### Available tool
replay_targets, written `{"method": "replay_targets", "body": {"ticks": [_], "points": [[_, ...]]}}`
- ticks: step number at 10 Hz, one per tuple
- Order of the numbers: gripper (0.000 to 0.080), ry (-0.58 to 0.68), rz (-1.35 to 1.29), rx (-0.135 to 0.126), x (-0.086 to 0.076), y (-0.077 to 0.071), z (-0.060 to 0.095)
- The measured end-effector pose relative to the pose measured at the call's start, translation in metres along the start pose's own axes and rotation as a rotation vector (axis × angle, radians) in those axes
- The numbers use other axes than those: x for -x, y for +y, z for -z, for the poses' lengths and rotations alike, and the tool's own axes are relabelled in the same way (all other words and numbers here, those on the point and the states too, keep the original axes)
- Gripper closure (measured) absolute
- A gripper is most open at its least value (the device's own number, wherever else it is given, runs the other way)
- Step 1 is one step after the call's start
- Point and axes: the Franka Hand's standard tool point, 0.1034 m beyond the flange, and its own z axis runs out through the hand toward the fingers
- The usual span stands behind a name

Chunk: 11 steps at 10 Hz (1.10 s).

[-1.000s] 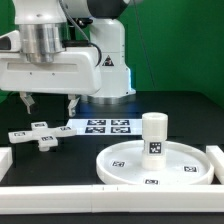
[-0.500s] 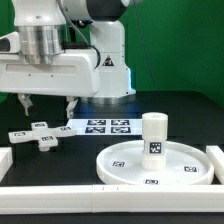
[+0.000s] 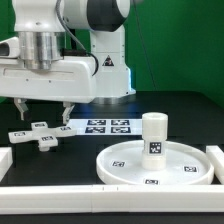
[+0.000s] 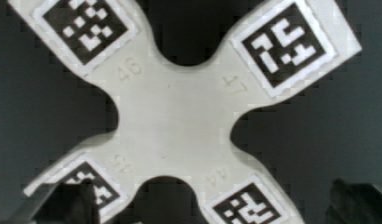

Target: Assemble round table

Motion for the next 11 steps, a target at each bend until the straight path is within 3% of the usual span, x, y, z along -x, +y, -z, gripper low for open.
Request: {"method": "replay_targets", "body": {"ticks": [11], "points": [[0.0151, -0.023, 0.040, 0.013, 0.011, 0.003, -0.015]]}}
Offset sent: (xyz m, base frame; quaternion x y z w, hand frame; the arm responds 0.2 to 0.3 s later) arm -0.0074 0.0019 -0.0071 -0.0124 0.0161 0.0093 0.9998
